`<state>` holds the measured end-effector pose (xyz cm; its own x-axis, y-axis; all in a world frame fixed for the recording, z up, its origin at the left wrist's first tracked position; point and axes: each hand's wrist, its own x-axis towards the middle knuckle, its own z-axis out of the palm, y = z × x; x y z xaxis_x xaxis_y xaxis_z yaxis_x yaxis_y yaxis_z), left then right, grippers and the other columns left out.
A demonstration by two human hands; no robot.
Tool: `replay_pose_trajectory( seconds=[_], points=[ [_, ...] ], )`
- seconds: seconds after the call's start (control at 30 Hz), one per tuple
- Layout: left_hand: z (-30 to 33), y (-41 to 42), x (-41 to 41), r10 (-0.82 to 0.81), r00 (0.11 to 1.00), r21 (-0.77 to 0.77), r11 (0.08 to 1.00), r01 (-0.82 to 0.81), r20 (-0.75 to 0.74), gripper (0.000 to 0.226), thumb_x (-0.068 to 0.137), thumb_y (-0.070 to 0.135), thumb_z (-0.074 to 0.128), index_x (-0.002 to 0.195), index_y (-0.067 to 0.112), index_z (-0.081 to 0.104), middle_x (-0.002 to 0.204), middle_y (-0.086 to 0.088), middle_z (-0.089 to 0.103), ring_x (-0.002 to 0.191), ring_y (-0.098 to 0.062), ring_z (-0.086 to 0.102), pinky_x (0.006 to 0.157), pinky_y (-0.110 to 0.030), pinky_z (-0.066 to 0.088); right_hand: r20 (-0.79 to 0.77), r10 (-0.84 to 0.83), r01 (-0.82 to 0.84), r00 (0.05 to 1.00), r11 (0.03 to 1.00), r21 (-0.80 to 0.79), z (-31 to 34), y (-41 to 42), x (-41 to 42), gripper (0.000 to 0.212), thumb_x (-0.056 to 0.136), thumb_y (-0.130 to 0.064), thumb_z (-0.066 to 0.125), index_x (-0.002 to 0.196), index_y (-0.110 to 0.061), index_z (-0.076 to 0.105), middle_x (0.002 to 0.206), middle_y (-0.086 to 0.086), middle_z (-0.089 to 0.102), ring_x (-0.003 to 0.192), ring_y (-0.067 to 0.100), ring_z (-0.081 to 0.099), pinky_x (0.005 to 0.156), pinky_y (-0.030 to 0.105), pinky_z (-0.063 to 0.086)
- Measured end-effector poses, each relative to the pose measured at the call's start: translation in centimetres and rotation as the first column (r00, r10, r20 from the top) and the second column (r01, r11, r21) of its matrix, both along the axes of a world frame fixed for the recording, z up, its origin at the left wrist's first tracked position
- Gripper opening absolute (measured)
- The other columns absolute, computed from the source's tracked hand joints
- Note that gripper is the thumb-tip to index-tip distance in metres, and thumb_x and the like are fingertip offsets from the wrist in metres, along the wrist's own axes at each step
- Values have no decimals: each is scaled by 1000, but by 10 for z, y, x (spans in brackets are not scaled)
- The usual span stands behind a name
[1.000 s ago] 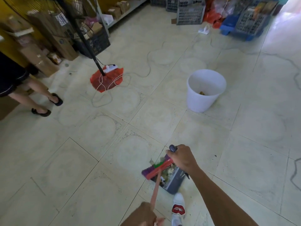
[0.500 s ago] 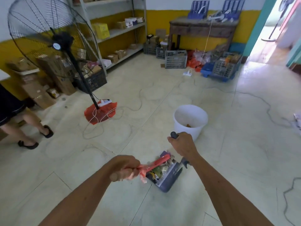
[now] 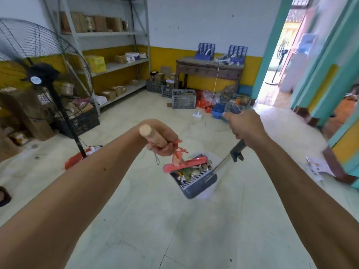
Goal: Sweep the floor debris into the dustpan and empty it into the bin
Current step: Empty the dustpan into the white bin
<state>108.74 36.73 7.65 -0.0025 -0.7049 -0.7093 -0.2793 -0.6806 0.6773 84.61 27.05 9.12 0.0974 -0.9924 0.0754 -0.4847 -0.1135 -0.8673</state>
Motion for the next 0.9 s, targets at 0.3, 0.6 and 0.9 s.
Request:
replay_pose_trajectory(
  seconds=[0.3,0.6,0.9],
  points=[
    [-25,-79,32,-25,966,91,995,50,-258,33,103,14,32,78,2,50,44,-3,54,29,-5,50,31,-15,44,-201,-84,20,976,954,-300,16,-71,36,70,79,-72,54,68,-3,60,59,13,57,45,20,52,48,30,43],
    [-144,-87,26,352,842,33,928,-372,-409,15,94,0,37,90,1,52,52,-3,40,27,-5,37,30,-9,31,-909,98,-661,404,718,-217,-103,-87,96,59,89,-64,37,69,-19,69,58,1,60,50,20,57,44,26,43],
    [-148,-84,101,536,480,336,831,-442,-694,39,102,15,30,75,-1,53,38,-2,42,22,-7,40,24,-8,32,-961,272,-794,39,593,136,-211,-57,103,44,74,-54,63,48,-19,68,41,-5,53,32,15,49,43,15,34]
  ],
)
